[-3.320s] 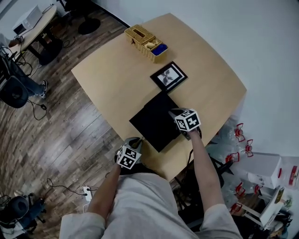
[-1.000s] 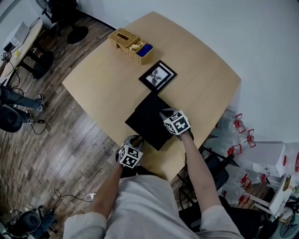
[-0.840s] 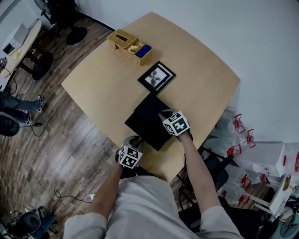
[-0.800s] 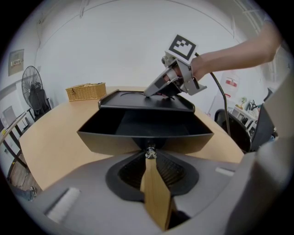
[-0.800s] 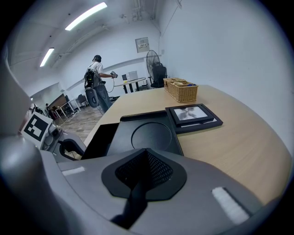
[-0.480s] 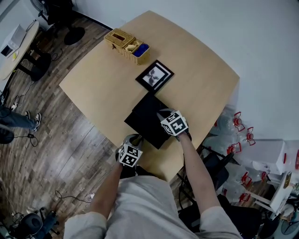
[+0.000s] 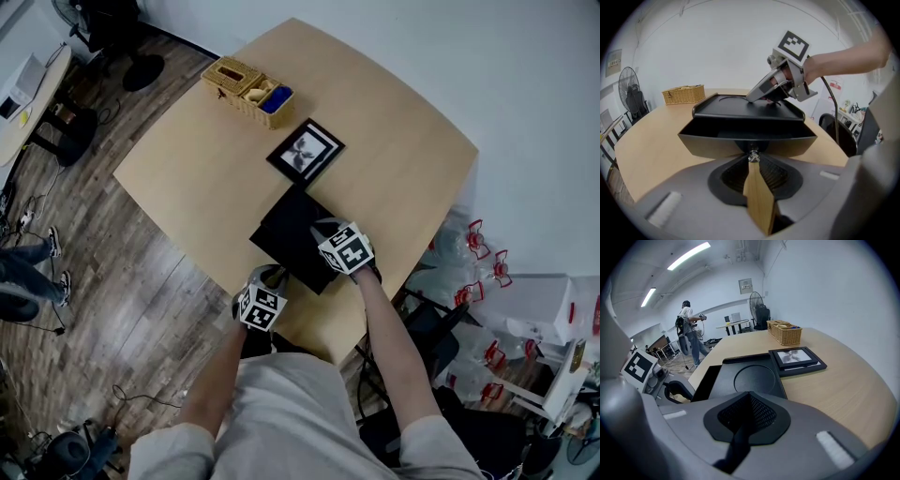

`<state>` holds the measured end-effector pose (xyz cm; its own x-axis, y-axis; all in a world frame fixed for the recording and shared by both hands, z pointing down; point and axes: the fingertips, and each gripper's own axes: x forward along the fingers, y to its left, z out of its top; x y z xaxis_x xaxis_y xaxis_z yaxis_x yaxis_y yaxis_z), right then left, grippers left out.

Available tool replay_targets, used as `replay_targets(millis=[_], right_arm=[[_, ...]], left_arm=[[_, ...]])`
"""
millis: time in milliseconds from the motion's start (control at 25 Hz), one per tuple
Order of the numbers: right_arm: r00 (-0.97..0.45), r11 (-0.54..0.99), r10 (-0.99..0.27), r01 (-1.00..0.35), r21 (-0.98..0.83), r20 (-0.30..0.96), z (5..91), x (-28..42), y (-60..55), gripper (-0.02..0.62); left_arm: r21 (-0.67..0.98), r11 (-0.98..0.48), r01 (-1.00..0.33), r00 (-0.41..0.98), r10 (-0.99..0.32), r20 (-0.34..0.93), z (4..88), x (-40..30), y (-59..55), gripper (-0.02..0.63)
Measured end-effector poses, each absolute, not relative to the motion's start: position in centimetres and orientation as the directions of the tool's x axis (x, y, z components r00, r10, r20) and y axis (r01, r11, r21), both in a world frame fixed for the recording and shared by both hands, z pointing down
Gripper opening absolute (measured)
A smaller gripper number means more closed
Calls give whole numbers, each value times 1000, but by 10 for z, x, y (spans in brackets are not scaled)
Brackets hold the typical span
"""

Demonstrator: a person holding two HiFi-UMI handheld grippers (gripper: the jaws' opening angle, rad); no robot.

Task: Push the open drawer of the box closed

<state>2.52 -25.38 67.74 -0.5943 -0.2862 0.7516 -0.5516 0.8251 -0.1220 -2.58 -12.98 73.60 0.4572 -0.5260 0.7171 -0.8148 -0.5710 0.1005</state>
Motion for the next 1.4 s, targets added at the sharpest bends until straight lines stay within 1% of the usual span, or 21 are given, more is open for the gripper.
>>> replay_targets(millis=[1400], right_arm=[[-597,824,-281,-551,-130,751,679,25,-254,2]], left_arm=[[125,-564,-816,482,-546,685,735,-4,-168,126]])
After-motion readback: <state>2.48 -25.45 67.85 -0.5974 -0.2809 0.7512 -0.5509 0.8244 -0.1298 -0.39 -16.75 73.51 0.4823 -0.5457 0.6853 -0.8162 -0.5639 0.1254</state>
